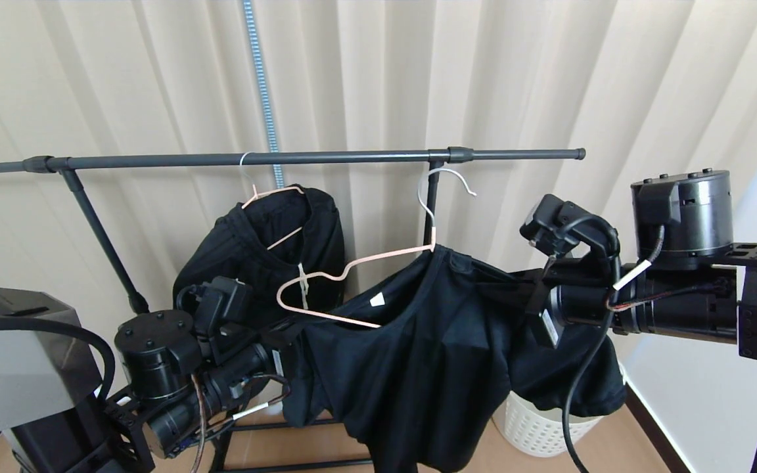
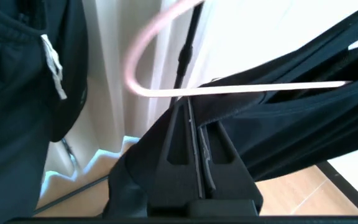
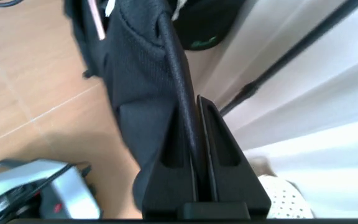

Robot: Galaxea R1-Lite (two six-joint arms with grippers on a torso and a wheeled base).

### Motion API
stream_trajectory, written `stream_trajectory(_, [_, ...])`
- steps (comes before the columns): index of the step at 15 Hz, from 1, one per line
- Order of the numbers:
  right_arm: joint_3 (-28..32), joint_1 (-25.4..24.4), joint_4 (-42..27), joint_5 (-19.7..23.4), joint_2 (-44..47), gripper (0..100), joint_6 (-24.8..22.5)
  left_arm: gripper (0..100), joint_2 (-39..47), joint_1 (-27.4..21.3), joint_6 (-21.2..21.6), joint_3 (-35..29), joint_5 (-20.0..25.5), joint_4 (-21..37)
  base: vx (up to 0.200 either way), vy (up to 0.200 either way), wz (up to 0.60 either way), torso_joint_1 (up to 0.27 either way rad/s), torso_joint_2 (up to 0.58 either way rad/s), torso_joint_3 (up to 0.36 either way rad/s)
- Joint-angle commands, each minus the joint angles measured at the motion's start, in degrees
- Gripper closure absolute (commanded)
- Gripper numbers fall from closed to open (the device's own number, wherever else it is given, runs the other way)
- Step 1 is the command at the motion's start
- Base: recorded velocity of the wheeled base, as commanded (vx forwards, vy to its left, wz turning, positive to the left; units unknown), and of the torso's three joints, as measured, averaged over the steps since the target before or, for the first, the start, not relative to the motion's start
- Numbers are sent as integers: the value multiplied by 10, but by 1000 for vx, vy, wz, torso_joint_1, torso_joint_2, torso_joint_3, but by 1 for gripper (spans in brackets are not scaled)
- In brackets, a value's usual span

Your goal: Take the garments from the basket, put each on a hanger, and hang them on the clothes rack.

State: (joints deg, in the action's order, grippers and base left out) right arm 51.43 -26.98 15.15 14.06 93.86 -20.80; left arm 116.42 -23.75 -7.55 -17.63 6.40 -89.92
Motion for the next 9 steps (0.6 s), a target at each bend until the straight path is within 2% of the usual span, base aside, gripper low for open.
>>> stream_trajectory(1, [-21, 23, 26, 0, 0, 100, -10, 100, -1, 4, 0, -1, -1, -1, 0, 0, 0, 0, 0, 0])
stream_trajectory(5, [-33, 49, 31, -1, -4, 100, -54, 100, 0, 20, 0, -4, 12, -1, 0, 0, 0, 0, 0, 0])
stream_trajectory(7, [-41, 69, 32, -1, -4, 100, -95, 100, 2, 28, 0, -8, 20, -1, 0, 0, 0, 0, 0, 0])
stream_trajectory(9, [-47, 73, 33, -3, -5, 100, -105, 100, 1, 28, 0, -7, 21, -1, 0, 0, 0, 0, 0, 0])
